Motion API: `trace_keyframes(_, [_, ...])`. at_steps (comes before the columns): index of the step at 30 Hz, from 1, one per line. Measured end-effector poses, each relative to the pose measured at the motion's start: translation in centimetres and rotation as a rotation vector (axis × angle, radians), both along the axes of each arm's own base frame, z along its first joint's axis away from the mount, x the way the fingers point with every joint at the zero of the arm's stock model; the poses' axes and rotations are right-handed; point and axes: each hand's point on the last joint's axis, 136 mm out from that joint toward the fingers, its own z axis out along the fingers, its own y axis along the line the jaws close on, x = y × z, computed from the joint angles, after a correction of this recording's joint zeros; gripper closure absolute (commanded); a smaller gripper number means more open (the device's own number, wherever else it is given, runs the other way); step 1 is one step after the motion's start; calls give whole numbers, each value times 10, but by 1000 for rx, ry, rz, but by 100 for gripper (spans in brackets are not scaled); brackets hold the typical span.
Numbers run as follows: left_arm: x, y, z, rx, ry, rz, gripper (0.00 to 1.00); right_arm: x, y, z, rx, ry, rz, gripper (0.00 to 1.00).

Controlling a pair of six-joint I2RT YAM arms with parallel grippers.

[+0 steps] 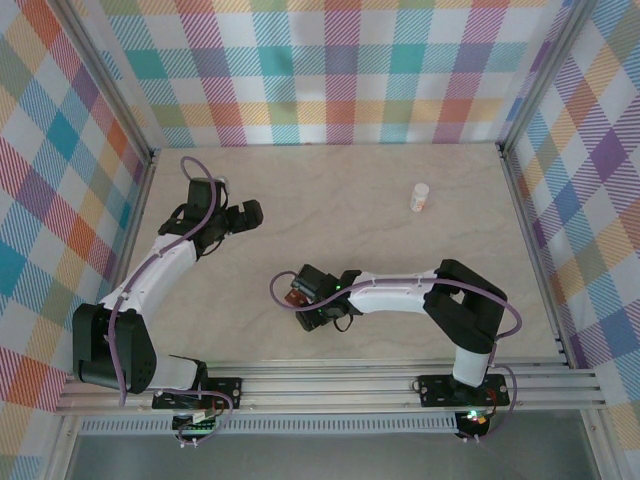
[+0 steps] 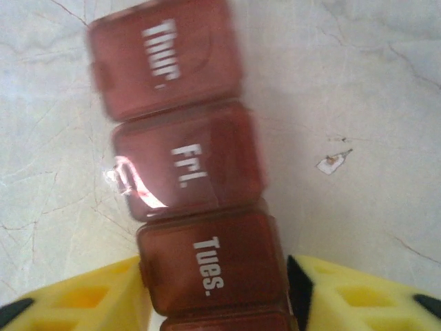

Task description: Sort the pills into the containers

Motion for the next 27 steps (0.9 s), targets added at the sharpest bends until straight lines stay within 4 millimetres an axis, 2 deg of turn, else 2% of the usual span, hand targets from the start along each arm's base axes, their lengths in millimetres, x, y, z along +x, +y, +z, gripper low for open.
trace_keyframes(5, [-4,-16,1,-91,18,-42,0,2,0,1,18,-3,-13,63])
trace_keyframes(10, [-14,-39,2,-249,59,-87,0,10,-14,5,69,12,-81,65])
trace_keyframes(18, [-45,-73,-4,-451,92,-158,0,47,-42,33,238,10,-261,66])
trace_keyframes(27, [-70,-129,13,-637,70,-299,0,58,-52,56,397,5,-325,66])
